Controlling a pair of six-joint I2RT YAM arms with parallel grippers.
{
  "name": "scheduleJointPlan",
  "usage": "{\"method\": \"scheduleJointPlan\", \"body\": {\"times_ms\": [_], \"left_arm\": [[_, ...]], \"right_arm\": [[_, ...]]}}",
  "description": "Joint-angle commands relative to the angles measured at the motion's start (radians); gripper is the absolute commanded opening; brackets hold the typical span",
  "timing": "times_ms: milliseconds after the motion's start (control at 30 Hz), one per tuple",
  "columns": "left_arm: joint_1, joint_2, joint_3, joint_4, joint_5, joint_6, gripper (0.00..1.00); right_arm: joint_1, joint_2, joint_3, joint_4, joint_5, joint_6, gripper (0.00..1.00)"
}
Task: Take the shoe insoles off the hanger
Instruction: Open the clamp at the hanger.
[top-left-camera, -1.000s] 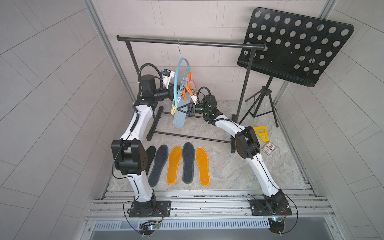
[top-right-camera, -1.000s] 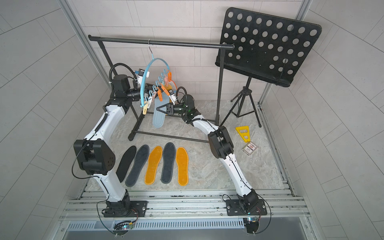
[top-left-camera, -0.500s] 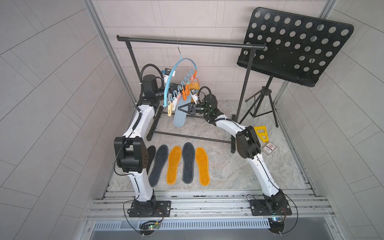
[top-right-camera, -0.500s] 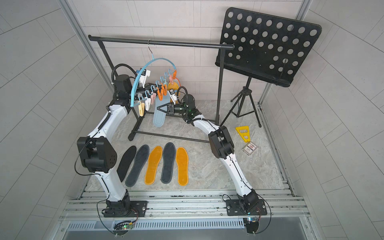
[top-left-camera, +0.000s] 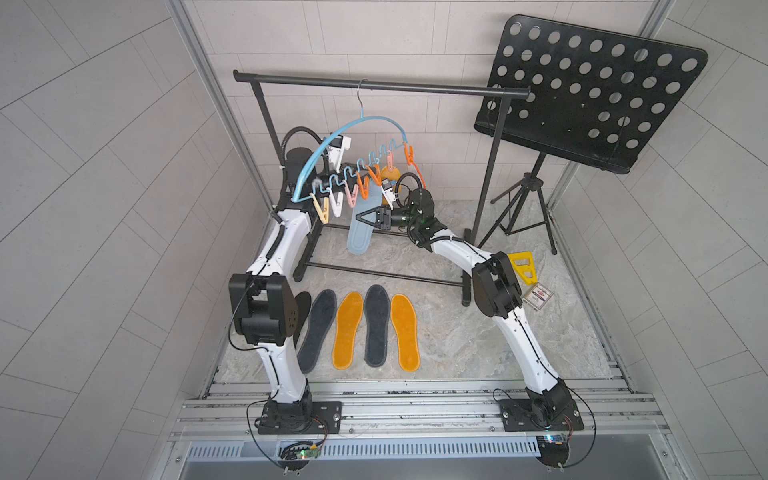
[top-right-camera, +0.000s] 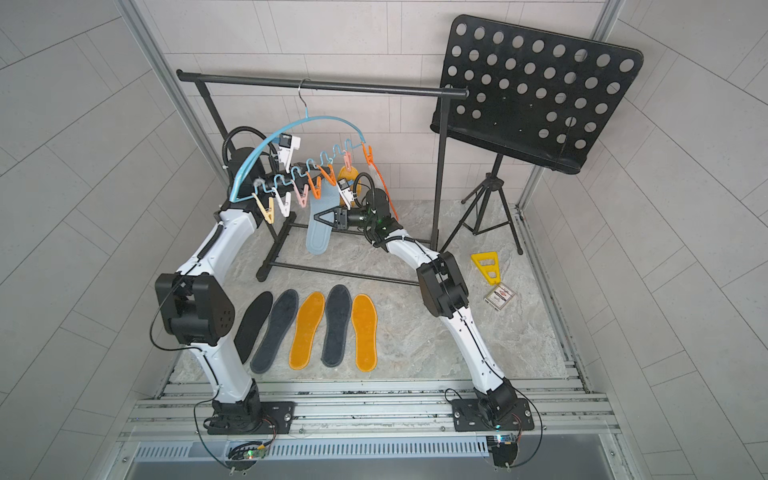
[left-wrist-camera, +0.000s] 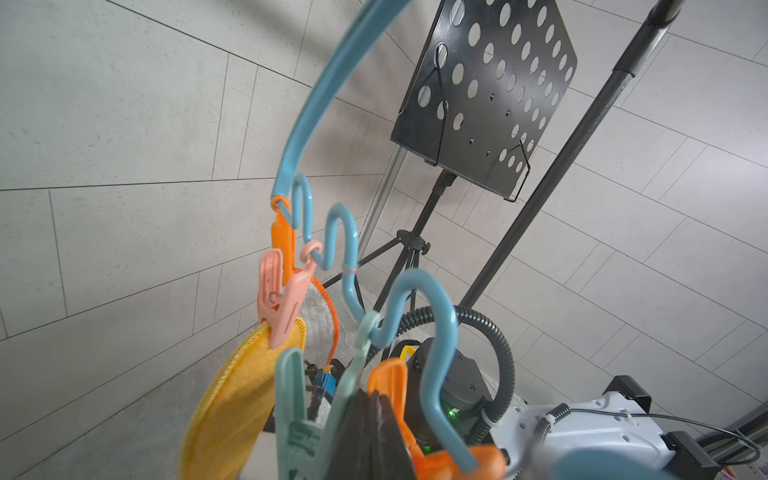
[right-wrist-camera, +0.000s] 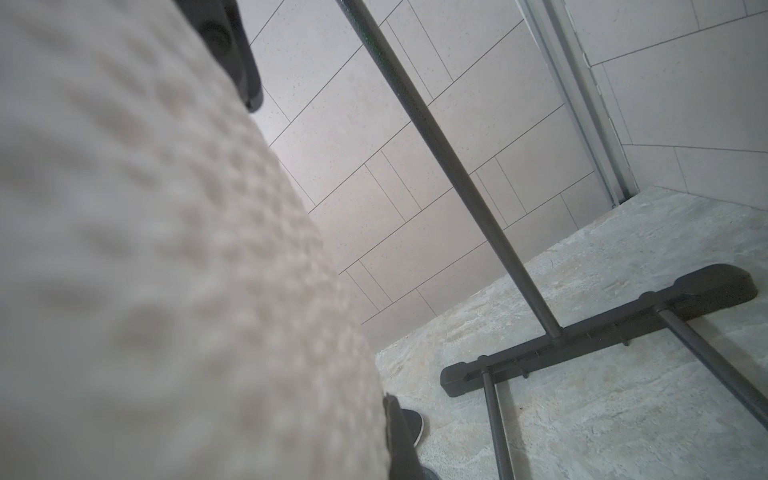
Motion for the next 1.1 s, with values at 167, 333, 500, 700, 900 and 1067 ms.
{"method": "scheduleJointPlan", "body": {"times_ms": [167, 333, 500, 700, 900, 1067], "left_arm": [[-0.018, 0.009, 0.029, 0.046, 0.009, -0.008, 0.0], [-0.017, 0.015, 0.03, 0.043, 0.013, -0.007, 0.2], [-0.017, 0.019, 0.04, -0.005, 0.003, 0.031, 0.39], [-0.014, 0.005, 0.081, -0.222, -0.04, 0.187, 0.51], [0.008, -0.03, 0.107, -0.458, -0.151, 0.345, 0.51], [0.038, -0.063, 0.085, -0.503, -0.12, 0.381, 0.54]], "right_arm": [[0.013, -0.054, -0.038, -0.042, -0.034, -0.027, 0.0], [0.013, -0.054, -0.036, -0.035, -0.037, -0.02, 0.0], [0.014, -0.054, -0.036, -0.014, -0.039, -0.001, 0.0], [0.012, -0.057, -0.033, -0.015, -0.037, -0.003, 0.0], [0.01, -0.057, -0.032, -0.011, -0.037, 0.001, 0.0], [0.004, -0.057, -0.03, -0.002, -0.035, 0.004, 0.0]]}}
